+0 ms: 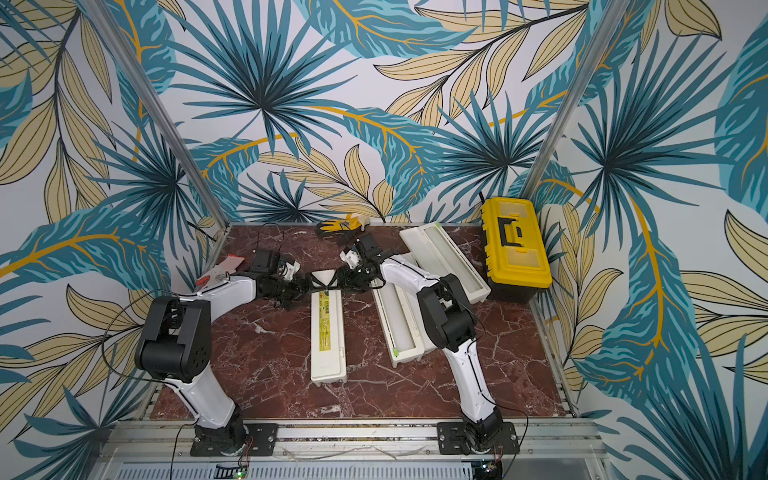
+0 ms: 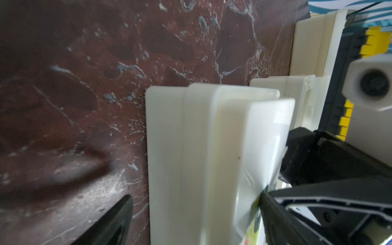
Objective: Put plastic wrap rolls into dispensers
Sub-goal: Close the lid on the plastic wrap cutting box, then open the lid of the plastic wrap cutting box.
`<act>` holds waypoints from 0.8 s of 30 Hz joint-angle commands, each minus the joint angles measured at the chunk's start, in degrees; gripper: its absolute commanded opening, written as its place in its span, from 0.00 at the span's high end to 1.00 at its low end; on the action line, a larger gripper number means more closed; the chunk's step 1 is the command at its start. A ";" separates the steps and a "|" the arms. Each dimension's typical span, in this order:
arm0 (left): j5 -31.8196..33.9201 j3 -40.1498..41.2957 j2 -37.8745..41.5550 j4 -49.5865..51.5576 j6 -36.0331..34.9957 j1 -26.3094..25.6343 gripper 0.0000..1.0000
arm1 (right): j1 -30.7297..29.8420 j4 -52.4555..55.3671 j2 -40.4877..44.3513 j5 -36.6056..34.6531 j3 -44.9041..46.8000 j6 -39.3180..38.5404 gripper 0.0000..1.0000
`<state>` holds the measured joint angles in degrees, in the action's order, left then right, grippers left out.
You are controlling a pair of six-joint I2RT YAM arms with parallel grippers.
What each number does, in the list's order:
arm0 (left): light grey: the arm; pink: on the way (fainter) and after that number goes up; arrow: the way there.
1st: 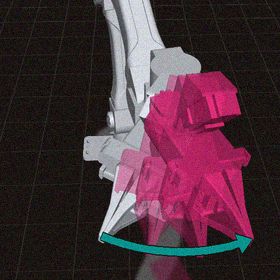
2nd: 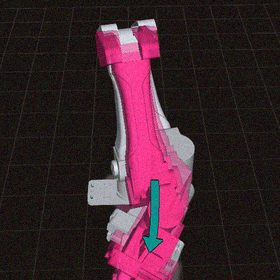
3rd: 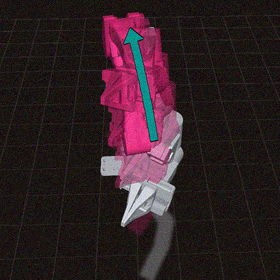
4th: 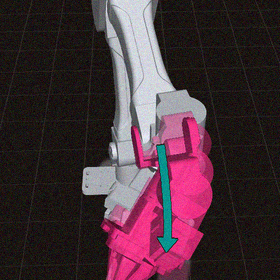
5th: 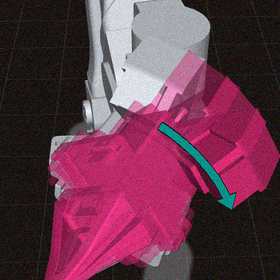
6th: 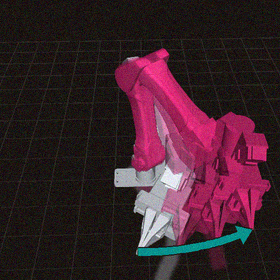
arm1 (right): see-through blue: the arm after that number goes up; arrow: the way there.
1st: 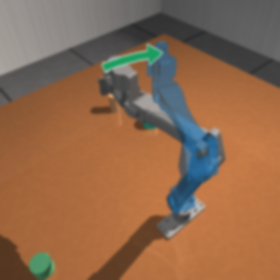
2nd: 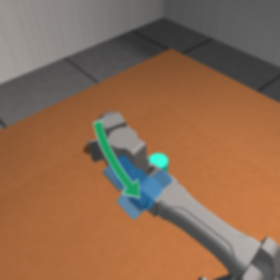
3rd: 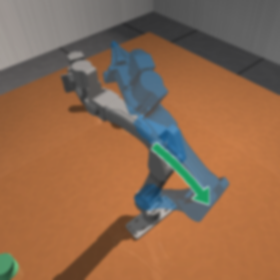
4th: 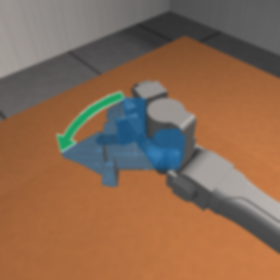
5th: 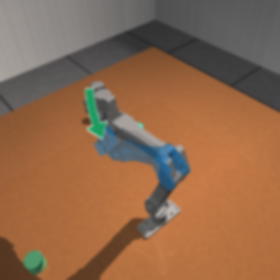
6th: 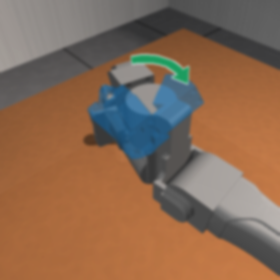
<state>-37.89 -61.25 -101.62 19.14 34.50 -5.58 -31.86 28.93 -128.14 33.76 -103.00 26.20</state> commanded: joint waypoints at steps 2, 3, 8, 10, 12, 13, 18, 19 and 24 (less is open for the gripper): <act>3.40 2.20 0.32 0.67 1.29 1.10 0.09 | -1.23 10.69 5.42 -13.47 1.84 -1.81 0.30; 3.98 1.95 1.41 0.72 1.67 1.18 0.08 | -1.67 10.67 6.64 -15.22 1.97 -1.55 0.27; 12.83 -1.70 8.98 6.09 0.73 1.26 0.01 | -6.64 10.81 12.29 -25.54 2.71 1.09 0.12; 16.86 -2.88 11.44 9.32 -0.21 1.56 0.00 | -9.51 13.18 12.15 -29.90 1.28 2.69 0.09; 19.36 -2.61 13.59 10.76 -0.56 2.08 0.00 | -12.39 15.72 11.03 -34.35 -0.51 5.10 0.07; 20.14 -2.30 14.65 11.44 -0.70 2.52 0.00 | -13.69 16.78 10.13 -35.97 -1.43 6.00 0.06; 22.77 -0.27 17.57 14.64 -0.21 4.48 0.00 | -18.85 23.37 3.26 -42.20 -9.42 9.01 0.05; 22.60 0.68 18.06 14.63 0.08 4.71 0.00 | -19.99 24.97 1.84 -43.92 -11.88 8.48 0.05; 21.20 3.72 19.08 14.68 -0.42 5.41 0.00 | -22.46 32.38 -3.63 -50.02 -19.64 11.53 0.05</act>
<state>-17.17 -59.83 -83.66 31.90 34.94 -0.78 -53.91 53.63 -129.45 -10.70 -120.31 34.37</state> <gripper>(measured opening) 0.997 0.953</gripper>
